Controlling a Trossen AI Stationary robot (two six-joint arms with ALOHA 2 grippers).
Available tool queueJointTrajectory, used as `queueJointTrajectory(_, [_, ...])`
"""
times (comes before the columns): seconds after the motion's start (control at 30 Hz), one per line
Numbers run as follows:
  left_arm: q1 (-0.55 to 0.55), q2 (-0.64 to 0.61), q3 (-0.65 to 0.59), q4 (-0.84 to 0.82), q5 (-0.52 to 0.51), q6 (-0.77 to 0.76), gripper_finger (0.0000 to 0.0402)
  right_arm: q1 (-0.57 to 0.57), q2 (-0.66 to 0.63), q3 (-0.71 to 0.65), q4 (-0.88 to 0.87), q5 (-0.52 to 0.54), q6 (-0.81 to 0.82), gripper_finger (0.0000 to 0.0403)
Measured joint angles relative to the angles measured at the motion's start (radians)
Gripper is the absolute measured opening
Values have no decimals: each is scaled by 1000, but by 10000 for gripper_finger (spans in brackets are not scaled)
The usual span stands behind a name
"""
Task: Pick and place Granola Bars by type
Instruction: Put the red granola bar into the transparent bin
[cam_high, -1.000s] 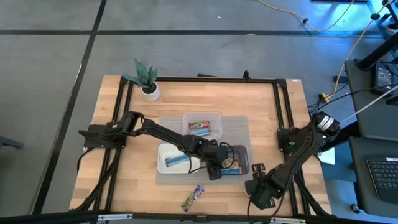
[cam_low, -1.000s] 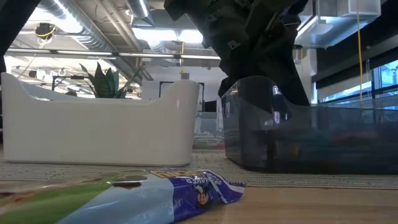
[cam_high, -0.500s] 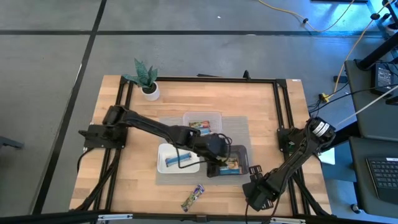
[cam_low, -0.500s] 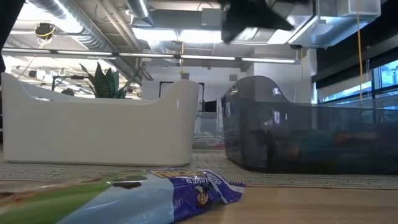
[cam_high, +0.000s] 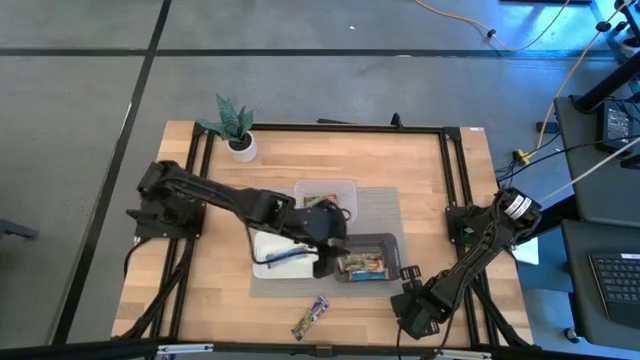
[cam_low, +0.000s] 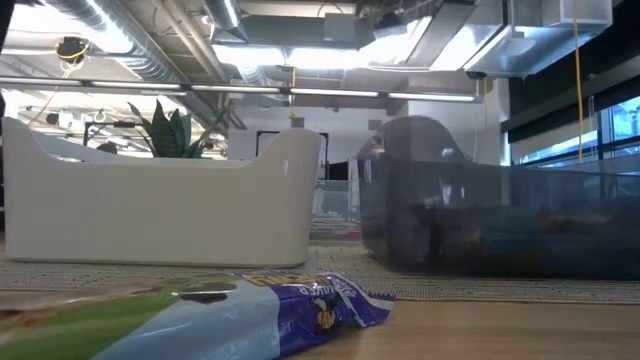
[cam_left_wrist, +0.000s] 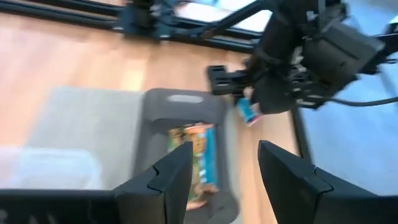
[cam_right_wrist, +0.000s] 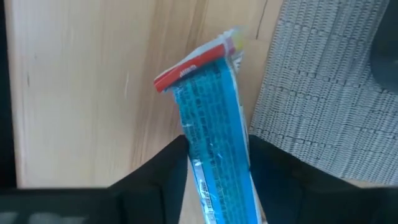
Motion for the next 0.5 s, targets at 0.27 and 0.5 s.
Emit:
queueJointTrajectory(0.27, [-60,-77,0,-149,-223,-49,174,8,1,0,-20,-23,21,139])
queueJointTrajectory(0.5, [-87,-77,0,-159,-261,-49,173,8,10,80,-118,-42,0,136])
